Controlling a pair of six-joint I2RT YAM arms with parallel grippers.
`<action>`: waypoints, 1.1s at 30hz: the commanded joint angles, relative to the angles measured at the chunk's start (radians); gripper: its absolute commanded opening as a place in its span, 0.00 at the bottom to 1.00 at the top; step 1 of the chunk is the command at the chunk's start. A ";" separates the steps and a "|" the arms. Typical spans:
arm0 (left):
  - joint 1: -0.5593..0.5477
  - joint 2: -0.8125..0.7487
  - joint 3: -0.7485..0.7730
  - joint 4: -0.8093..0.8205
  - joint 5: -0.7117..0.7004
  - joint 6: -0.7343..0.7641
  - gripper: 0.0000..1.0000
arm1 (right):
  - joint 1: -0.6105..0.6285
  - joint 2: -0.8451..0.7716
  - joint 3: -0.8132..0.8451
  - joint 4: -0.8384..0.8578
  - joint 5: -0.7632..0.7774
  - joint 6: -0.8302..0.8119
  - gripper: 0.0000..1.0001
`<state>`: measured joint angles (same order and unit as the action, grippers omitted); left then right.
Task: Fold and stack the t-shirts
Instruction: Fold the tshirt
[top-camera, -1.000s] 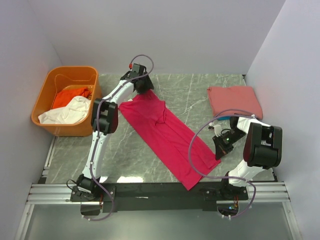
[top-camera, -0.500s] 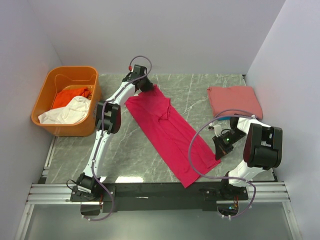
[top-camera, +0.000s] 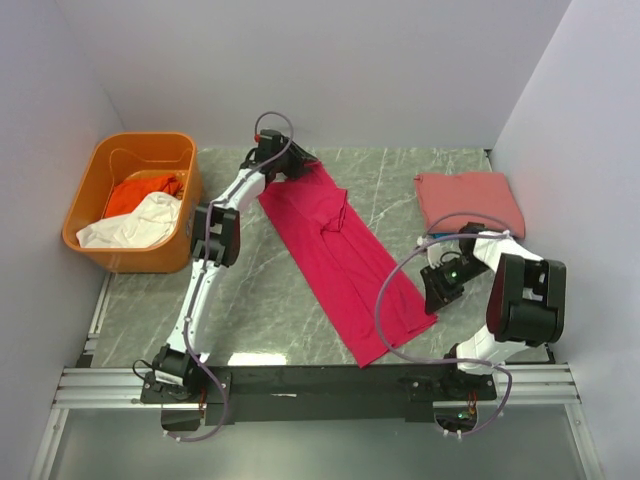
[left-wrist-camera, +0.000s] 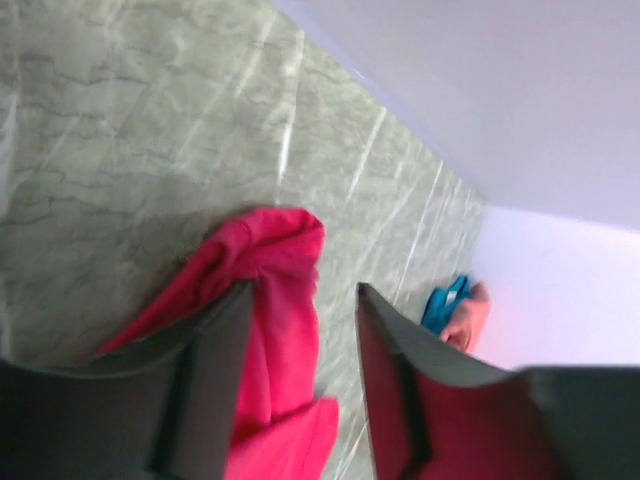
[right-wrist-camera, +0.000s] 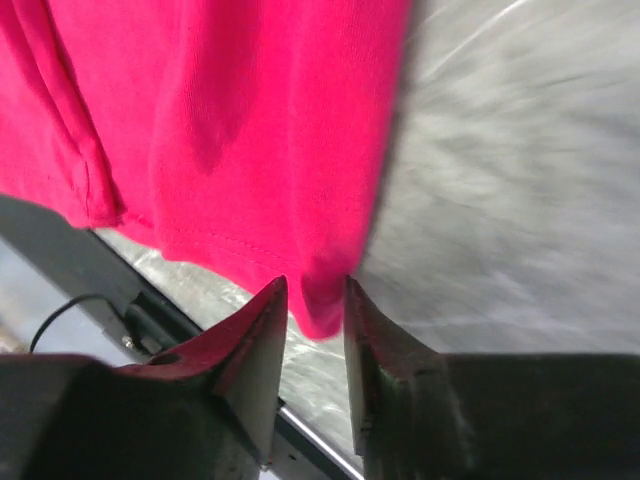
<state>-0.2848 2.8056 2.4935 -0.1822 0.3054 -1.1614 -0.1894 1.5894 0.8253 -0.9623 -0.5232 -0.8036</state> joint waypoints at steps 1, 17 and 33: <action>0.033 -0.200 -0.042 0.098 0.058 0.099 0.55 | 0.005 -0.106 0.095 0.040 0.014 0.035 0.39; 0.101 -1.324 -1.186 0.000 -0.144 0.574 0.70 | 0.338 -0.048 0.352 0.404 -0.058 0.443 0.49; 0.153 -2.081 -1.843 -0.053 -0.104 0.617 0.98 | 0.380 0.684 1.038 0.648 0.097 1.294 0.56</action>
<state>-0.1333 0.7437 0.6788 -0.2832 0.1604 -0.5503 0.1772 2.2471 1.7893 -0.3969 -0.5083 0.3115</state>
